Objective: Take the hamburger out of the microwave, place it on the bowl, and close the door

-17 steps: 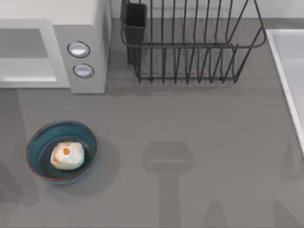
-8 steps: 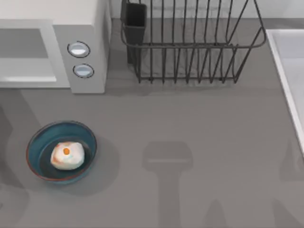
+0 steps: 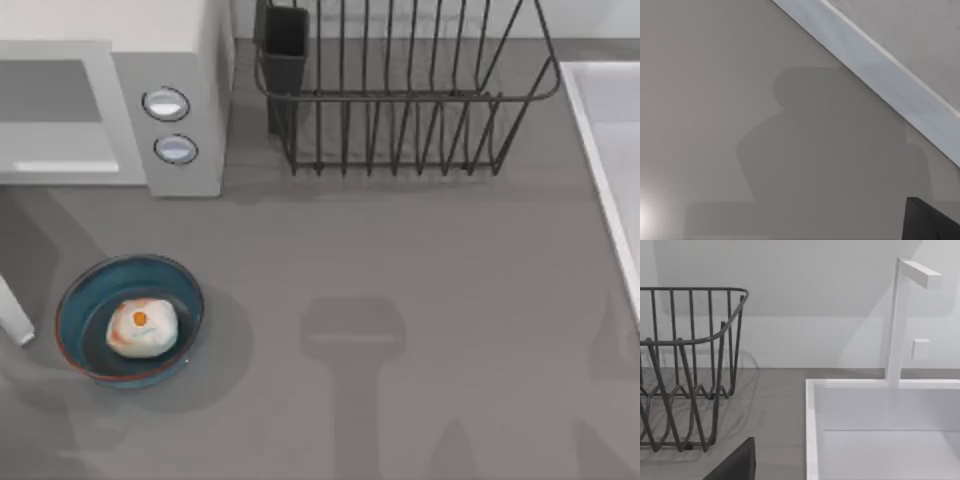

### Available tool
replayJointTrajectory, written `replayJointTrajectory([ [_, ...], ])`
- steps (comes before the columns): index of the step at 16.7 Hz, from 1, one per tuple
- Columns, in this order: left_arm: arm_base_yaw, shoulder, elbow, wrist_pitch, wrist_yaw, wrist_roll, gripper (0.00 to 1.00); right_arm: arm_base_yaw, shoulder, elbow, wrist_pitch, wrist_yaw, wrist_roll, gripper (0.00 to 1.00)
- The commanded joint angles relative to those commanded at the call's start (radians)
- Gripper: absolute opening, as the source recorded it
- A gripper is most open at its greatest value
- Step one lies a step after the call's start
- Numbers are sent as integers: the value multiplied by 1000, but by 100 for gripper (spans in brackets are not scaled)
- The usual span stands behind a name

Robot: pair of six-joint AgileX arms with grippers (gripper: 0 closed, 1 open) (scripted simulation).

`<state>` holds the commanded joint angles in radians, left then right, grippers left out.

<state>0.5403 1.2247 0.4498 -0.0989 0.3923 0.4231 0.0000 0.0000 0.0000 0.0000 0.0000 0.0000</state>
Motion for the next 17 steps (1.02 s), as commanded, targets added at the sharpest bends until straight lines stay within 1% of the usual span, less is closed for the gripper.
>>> replayJointTrajectory([
  [6,-10,-7,-9,2,-7,-13,0,0,0,0,0,0,0,100],
  [8,-44,-18,-16,3,-35,-44,0,0,0,0,0,0,0,100],
  [10,-121,-40,-30,5,-89,-103,0,0,0,0,0,0,0,100],
  [15,-421,-127,-82,12,-272,-306,0,0,0,0,0,0,0,100],
  [17,-502,-160,-101,15,-334,-374,0,0,0,0,0,0,0,100],
])
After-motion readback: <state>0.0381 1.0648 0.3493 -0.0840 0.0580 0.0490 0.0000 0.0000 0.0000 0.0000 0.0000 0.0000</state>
